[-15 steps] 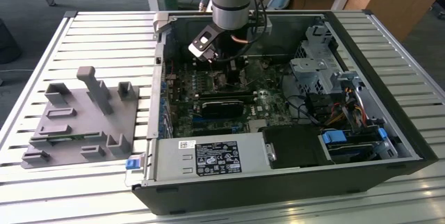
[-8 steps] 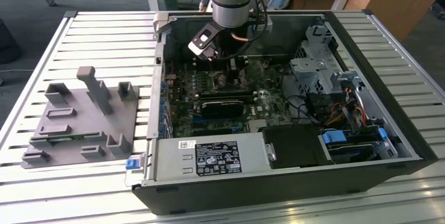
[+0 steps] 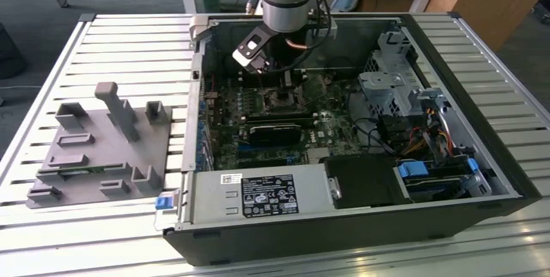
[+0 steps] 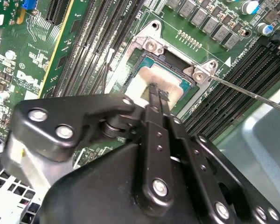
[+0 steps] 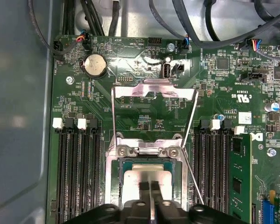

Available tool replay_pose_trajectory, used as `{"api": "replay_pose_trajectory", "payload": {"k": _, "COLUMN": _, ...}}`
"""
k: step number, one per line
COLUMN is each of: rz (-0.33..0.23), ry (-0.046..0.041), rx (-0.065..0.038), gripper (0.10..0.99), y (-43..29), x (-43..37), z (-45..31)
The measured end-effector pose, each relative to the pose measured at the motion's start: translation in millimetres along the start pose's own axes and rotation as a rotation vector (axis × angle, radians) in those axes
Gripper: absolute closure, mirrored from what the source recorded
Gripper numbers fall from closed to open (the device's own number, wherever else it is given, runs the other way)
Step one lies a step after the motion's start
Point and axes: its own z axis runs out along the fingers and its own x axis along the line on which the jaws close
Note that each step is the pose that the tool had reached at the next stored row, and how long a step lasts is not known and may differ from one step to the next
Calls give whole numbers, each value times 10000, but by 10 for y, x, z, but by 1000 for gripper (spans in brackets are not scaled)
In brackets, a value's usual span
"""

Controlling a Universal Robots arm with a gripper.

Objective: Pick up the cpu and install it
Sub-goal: 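Place the cpu into insertion slot, then close the cpu cover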

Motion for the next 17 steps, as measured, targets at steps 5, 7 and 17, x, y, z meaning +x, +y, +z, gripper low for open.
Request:
{"api": "replay_pose_trajectory", "payload": {"k": 5, "rz": 2, "ry": -1, "rx": 1, "gripper": 980, "y": 0, "x": -1, "z": -10}}
{"api": "replay_pose_trajectory", "payload": {"k": 7, "rz": 2, "ry": -2, "rx": 1, "gripper": 980, "y": 1, "x": -1, "z": -20}}
{"api": "replay_pose_trajectory", "payload": {"k": 17, "rz": 8, "ry": -1, "rx": 3, "gripper": 980, "y": 3, "x": -3, "z": -74}}
